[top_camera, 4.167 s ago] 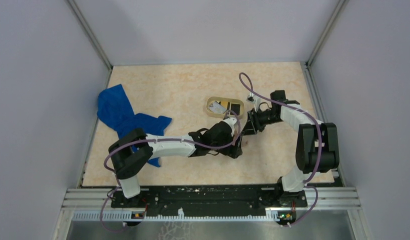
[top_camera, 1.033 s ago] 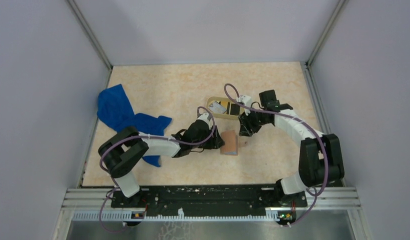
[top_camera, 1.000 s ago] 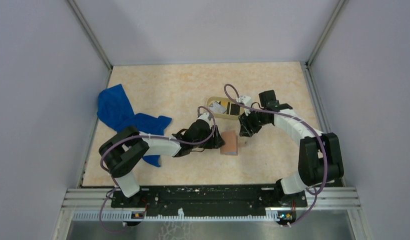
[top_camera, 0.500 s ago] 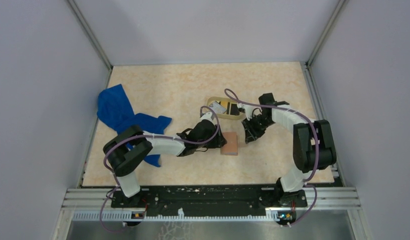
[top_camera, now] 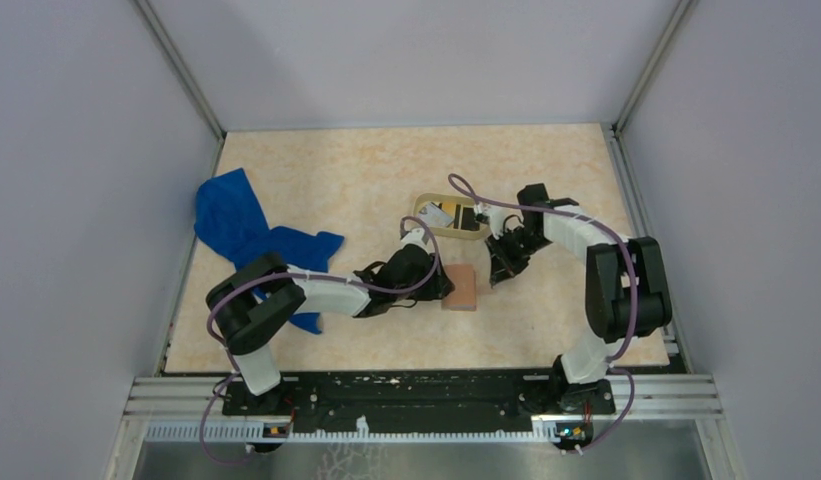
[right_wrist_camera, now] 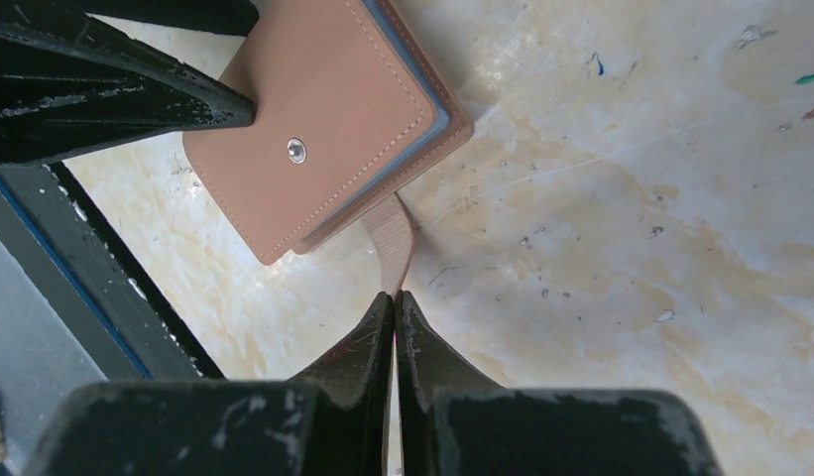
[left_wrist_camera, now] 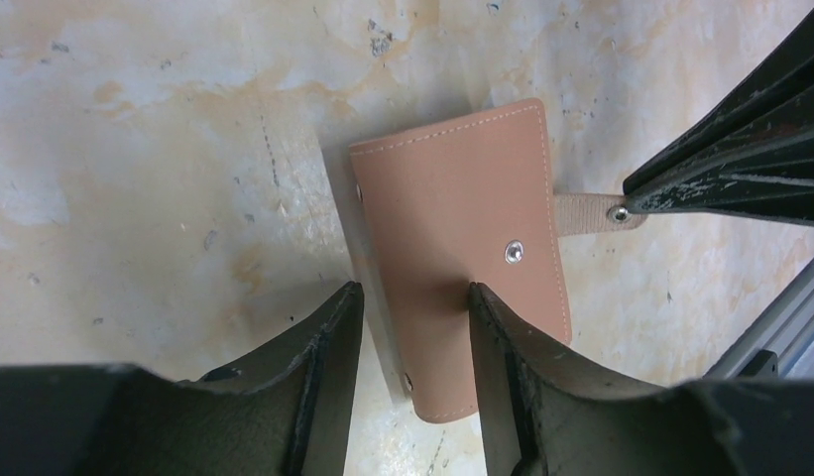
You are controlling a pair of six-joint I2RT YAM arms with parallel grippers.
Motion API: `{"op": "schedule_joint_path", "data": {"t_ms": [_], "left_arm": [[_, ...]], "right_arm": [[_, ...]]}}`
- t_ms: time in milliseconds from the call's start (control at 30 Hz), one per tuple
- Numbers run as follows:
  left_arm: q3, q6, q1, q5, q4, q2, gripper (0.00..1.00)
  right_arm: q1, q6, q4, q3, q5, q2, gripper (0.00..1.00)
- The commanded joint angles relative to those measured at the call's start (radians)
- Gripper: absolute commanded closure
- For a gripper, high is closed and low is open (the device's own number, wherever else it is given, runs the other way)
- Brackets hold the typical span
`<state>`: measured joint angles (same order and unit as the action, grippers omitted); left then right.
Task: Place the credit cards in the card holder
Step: Close the card holder at the center of the board.
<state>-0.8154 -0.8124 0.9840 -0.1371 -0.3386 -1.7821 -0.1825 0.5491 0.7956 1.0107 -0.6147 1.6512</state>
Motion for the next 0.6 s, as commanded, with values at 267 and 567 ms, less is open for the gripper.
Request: {"op": "schedule_joint_path", "data": {"t_ms": [267,567], "left_arm": [[0.058,-0.069,0.054,0.01,-0.017,0.026,0.56],[0.057,-0.113,0.089,0.003,-0.106,-0.007,0.61]], "right_arm": [[-0.068,-0.024,-0.124,0.097,-0.037,-0.085,1.0],[-0.112,-0.06,-0.137,0.15,-0.043,0.012,1.0]]}}
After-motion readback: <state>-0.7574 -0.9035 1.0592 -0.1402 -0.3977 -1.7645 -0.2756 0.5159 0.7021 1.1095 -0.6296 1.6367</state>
